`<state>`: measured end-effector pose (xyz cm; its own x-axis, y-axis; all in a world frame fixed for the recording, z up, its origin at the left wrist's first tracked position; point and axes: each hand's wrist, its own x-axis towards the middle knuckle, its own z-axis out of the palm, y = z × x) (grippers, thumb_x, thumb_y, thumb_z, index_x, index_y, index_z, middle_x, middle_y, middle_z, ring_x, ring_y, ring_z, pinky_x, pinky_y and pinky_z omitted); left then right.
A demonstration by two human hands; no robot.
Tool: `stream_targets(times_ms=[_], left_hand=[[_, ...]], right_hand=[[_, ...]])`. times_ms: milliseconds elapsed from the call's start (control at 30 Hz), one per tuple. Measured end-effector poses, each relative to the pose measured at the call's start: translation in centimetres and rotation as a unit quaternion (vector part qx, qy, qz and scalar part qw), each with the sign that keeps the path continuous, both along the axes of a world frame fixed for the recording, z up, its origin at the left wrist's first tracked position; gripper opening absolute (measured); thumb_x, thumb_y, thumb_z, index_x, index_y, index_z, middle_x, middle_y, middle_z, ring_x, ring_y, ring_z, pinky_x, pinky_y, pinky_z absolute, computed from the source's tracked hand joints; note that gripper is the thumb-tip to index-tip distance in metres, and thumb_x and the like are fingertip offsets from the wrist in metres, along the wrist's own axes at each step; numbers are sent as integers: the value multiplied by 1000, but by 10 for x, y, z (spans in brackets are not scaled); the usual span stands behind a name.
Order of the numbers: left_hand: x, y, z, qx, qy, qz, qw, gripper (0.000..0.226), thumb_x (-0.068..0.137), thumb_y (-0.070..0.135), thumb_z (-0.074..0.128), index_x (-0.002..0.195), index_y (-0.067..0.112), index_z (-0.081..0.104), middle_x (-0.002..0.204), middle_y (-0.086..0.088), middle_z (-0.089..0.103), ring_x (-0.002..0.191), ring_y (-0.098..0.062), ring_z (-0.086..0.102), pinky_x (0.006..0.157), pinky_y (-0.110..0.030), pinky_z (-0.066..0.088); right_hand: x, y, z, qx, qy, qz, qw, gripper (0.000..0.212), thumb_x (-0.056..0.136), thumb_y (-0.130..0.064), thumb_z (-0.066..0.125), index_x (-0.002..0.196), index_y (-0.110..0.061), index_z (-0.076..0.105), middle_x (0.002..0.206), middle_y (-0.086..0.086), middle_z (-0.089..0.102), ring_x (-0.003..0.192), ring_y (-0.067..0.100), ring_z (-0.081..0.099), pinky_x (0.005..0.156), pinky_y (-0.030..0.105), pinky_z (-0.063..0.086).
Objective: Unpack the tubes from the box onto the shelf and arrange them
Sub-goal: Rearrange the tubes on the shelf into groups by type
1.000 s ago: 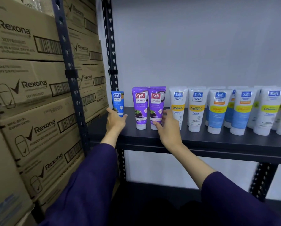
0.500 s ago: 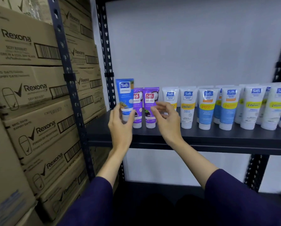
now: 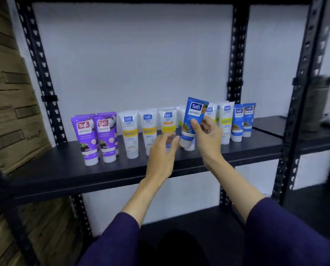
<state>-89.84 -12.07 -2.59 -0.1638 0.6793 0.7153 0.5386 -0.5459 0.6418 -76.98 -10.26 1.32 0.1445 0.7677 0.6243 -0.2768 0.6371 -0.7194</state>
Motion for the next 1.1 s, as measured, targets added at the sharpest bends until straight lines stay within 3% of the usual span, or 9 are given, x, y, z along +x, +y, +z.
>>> stream_targets(times_ms=[200,300,400,500,700,767,867,1033,1100], left_hand=[[96,52,-22,-45,174,9,984,23,97,25,46,115,20,59,115,6,57,107,-12,53,87,-34,48],[131,68,-26,-48,243,28,968,26,99,29,40,117,20,57,115,4,58,105,-15,53,85,-34,47],[156,81,-23,-49,270,25,961,28,101,29,37,119,19,56,115,3,58,105,-15,53,83,-32,47],[178,97,-18,-49,286,3,957,28,101,28,38,120,18,56,118,2,57,106,-16,54,82,-32,48],[198,124,-19,-83,354,23,931,36,102,35,32,116,16,59,114,0,60,96,-17,57,69,-31,45],[200,125,-22,-72,365,45,927,37,102,35,30,113,15,59,110,-1,61,93,-18,58,67,-31,45],[202,124,-26,-60,375,69,923,38,102,34,28,110,14,59,108,-1,62,92,-19,58,66,-31,45],[204,121,-27,-52,381,88,919,37,103,33,28,110,14,59,106,-2,62,93,-18,59,66,-30,45],[204,121,-28,-53,385,88,917,37,103,34,27,112,15,58,107,-1,62,93,-17,59,66,-29,45]], right_hand=[[121,52,-20,-49,-19,-167,985,23,98,-16,48,117,-4,56,110,7,67,97,14,66,84,27,55],[163,77,-29,-83,-50,-227,969,28,102,-15,36,126,-5,47,113,4,60,88,0,57,71,6,47],[185,96,-33,-117,-66,-233,963,31,104,-17,28,131,-5,39,102,-4,53,81,-3,52,59,0,41],[194,113,-33,-120,-87,-230,962,29,104,-16,28,128,-3,38,95,-9,52,81,-2,53,59,1,42],[197,135,-37,-94,-110,-202,969,30,103,-16,30,130,-3,37,112,1,52,90,0,56,66,4,46],[196,138,-43,-93,-111,-175,974,32,102,-22,35,131,-6,35,115,1,54,98,6,58,74,10,51],[198,138,-48,-88,-126,-164,974,49,92,-23,60,131,-11,34,117,-2,57,102,6,61,83,17,53],[209,140,-59,-49,-216,-316,923,54,77,-22,76,119,-15,43,115,1,51,104,13,55,85,26,52],[212,141,-60,-52,-243,-344,906,50,79,-24,75,119,-11,48,112,1,51,100,10,53,81,16,48]])
